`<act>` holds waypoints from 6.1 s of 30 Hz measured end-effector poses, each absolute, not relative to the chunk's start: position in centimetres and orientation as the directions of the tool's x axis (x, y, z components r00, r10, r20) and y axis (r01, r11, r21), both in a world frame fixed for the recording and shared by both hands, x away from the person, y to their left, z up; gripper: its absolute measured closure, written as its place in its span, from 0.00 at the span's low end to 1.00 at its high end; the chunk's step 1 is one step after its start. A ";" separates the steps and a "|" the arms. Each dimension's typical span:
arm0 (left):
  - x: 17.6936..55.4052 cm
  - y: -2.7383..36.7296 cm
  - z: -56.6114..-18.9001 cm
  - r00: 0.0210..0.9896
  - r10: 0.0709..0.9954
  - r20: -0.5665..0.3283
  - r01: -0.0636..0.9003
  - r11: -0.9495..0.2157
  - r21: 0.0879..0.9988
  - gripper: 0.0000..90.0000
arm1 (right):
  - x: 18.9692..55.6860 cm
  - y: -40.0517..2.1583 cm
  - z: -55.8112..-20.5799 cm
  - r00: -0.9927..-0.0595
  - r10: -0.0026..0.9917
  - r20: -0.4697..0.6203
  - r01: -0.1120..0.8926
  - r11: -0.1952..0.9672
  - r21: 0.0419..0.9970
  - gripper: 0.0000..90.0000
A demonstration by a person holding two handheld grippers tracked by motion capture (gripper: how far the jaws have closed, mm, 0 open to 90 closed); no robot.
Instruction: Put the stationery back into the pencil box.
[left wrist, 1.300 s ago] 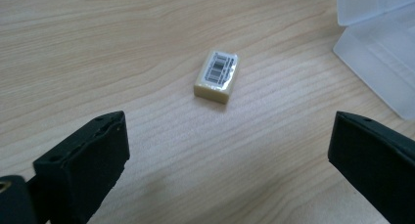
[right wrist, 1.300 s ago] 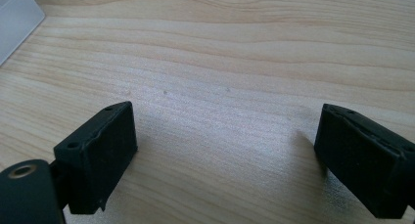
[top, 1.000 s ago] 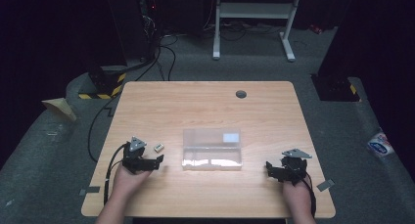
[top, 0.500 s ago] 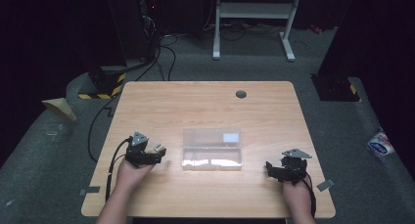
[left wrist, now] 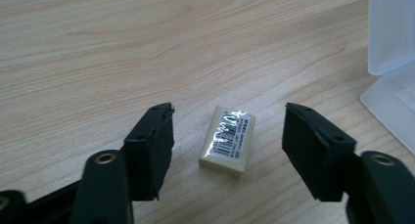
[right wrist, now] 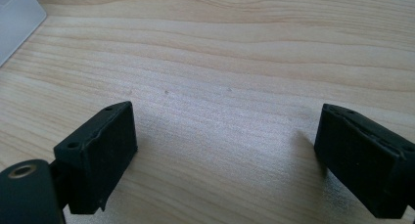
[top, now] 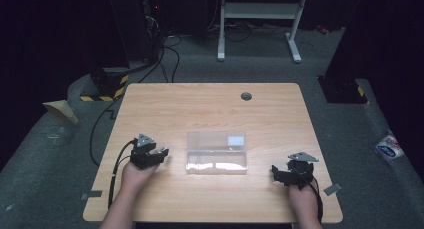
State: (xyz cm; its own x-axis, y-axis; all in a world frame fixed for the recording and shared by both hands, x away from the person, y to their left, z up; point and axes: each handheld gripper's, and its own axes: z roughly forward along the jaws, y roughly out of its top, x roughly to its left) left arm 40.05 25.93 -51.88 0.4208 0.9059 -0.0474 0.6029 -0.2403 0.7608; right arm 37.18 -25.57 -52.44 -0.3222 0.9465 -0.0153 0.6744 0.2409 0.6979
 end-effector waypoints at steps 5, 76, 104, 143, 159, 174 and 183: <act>40.1 25.7 -52.2 0.425 0.904 -0.040 0.604 -0.251 0.756 0.51 | 37.2 -25.6 -52.4 -0.323 0.946 -0.015 0.674 0.241 0.698 0.09; 36.9 25.3 -49.8 0.481 0.876 -0.041 0.488 -0.229 0.842 0.76 | 37.1 -25.5 -52.5 -0.334 0.942 -0.013 0.671 0.247 0.699 0.09; 35.2 21.5 -47.4 0.577 0.816 -0.015 0.405 -0.270 0.874 0.76 | 37.1 -25.5 -52.5 -0.335 0.942 -0.013 0.670 0.248 0.700 0.09; 35.3 16.2 -48.8 0.635 0.773 0.011 0.404 -0.344 0.848 0.75 | 37.1 -25.4 -52.5 -0.340 0.940 -0.013 0.669 0.252 0.700 0.09; 36.6 15.7 -50.7 0.603 0.798 0.008 0.469 -0.363 0.805 0.75 | 37.1 -25.4 -52.5 -0.341 0.940 -0.016 0.668 0.254 0.700 0.09; 36.5 16.2 -50.0 0.597 0.802 0.003 0.448 -0.336 0.828 0.67 | 37.1 -25.4 -52.5 -0.341 0.940 -0.015 0.668 0.254 0.700 0.09; 36.6 19.3 -49.3 0.555 0.831 -0.030 0.458 -0.275 0.845 0.61 | 37.1 -25.4 -52.5 -0.342 0.940 -0.014 0.668 0.254 0.700 0.09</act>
State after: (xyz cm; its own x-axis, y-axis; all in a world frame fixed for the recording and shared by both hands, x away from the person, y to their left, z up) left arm 36.56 19.27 -49.35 0.5550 0.8313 -0.0304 0.4583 -0.2751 0.8452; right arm 37.11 -25.43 -52.46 -0.3422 0.9395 -0.0145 0.6677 0.2539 0.6998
